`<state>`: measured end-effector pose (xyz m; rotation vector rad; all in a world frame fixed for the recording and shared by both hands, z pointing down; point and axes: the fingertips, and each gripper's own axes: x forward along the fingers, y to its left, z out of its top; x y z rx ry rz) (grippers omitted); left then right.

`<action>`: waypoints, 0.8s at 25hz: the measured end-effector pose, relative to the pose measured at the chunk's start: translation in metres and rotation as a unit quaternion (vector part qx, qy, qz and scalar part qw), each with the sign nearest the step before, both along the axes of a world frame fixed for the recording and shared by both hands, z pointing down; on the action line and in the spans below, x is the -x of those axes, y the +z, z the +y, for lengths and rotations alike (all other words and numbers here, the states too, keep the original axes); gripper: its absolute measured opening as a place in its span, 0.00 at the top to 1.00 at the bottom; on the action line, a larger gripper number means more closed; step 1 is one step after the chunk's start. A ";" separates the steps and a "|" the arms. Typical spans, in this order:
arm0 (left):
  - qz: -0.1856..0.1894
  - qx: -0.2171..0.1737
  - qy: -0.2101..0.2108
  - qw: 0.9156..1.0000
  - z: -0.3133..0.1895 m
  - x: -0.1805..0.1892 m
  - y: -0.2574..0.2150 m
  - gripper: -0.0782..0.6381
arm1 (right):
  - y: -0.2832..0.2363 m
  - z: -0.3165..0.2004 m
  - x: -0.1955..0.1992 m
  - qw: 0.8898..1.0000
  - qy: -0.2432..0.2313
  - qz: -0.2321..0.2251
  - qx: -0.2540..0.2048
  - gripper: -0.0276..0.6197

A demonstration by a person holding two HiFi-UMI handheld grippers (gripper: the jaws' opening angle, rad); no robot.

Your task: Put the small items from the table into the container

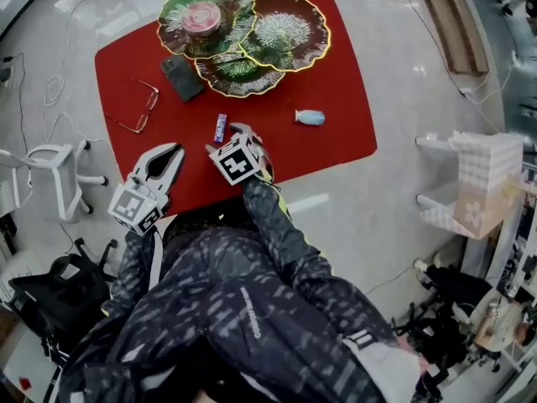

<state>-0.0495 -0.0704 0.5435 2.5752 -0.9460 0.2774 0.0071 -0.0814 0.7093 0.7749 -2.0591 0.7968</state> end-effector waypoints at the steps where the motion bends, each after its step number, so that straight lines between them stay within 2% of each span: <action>1: -0.001 0.002 0.000 1.000 0.001 0.001 0.001 0.86 | 0.002 -0.001 0.000 1.000 0.002 0.001 0.002 0.46; 9: -0.001 0.005 -0.009 1.000 0.002 0.009 -0.001 0.86 | 0.012 -0.006 -0.005 0.999 0.006 0.029 -0.011 0.49; 15: 0.000 0.004 -0.012 1.000 0.000 0.010 0.000 0.86 | 0.015 -0.015 -0.008 0.996 -0.018 0.065 -0.054 0.60; 17: 0.000 0.004 -0.013 1.000 0.000 0.010 -0.001 0.86 | 0.015 -0.017 -0.012 0.995 -0.019 0.072 -0.059 0.71; 20: -0.001 0.002 -0.013 1.000 -0.001 0.010 -0.005 0.86 | 0.015 -0.018 -0.017 0.996 -0.019 0.067 -0.055 0.79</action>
